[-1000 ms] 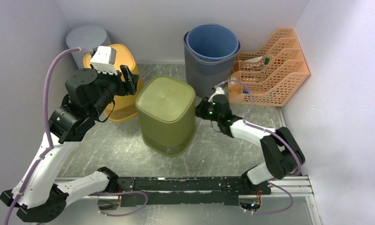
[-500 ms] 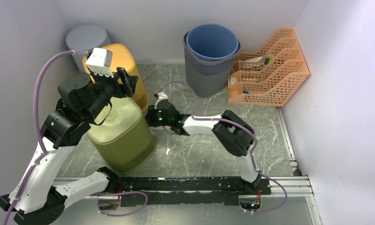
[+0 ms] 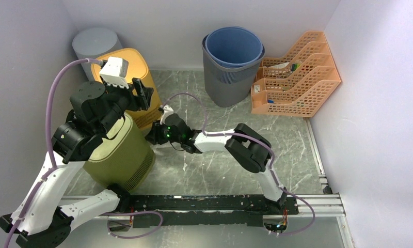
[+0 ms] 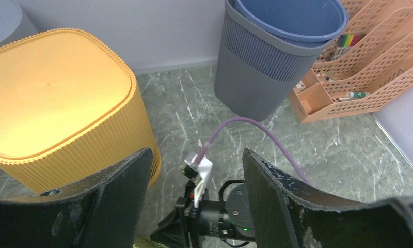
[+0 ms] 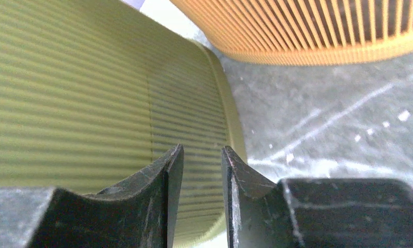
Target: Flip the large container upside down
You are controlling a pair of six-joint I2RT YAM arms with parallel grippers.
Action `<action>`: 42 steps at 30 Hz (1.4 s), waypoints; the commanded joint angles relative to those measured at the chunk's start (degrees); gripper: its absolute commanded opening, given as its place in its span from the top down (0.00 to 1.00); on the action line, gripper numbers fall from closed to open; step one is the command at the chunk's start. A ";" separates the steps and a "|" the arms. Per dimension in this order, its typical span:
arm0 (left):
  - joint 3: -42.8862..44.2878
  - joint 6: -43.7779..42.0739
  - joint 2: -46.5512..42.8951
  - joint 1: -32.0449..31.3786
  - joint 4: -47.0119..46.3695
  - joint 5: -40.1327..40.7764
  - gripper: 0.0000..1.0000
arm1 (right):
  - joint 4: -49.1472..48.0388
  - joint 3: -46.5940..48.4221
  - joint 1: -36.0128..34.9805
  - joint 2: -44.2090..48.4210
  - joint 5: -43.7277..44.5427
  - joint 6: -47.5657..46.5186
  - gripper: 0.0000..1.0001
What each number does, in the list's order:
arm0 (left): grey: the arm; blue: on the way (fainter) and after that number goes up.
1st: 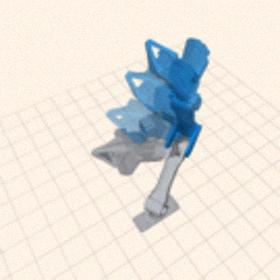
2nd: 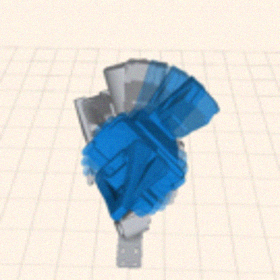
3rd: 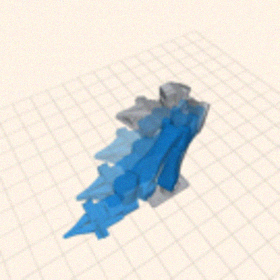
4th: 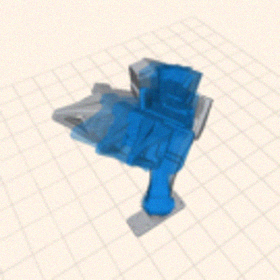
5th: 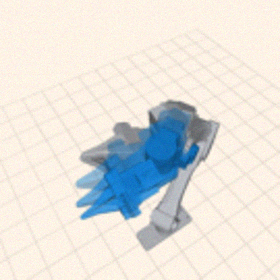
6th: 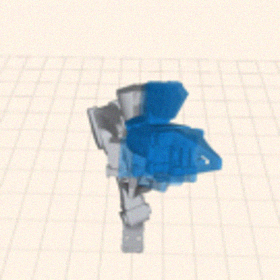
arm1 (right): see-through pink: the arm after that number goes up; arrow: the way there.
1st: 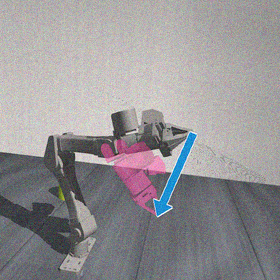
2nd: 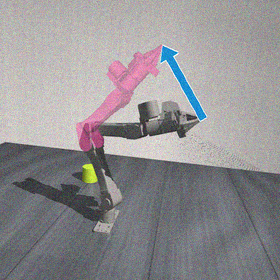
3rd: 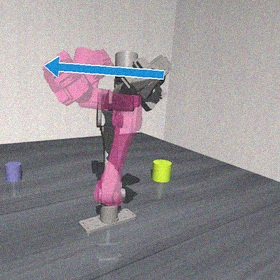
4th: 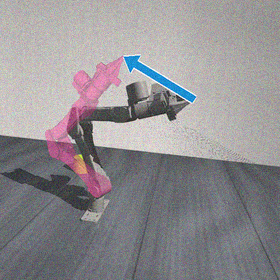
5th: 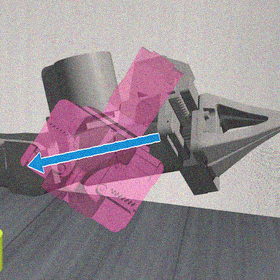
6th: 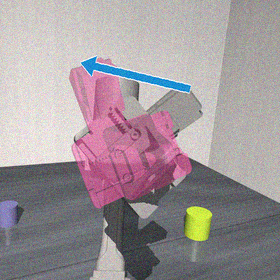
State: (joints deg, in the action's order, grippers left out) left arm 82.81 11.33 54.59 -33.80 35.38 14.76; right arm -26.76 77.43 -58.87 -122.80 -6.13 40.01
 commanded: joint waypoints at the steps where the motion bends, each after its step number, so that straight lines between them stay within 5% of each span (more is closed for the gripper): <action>1: -1.37 -0.74 -0.53 0.14 -2.15 -0.41 0.24 | -2.73 -6.82 0.51 7.54 4.24 -1.34 0.67; 9: -1.19 -0.65 -0.37 0.14 -2.56 -1.05 0.24 | 7.57 -2.51 4.88 8.82 16.01 -5.51 0.66; 26: -4.41 -0.07 -0.81 0.16 -3.82 -3.88 0.24 | 12.65 28.98 10.44 -14.87 25.57 -20.62 0.68; 42: -6.86 -1.35 -0.33 0.14 -4.44 -2.06 0.24 | 10.36 47.24 4.89 -27.62 -7.55 -23.65 0.69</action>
State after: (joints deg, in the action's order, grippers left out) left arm 76.25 11.00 54.33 -33.78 33.12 12.23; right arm -12.53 121.25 -50.22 -148.55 -1.21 15.81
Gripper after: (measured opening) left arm 0.758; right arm 0.304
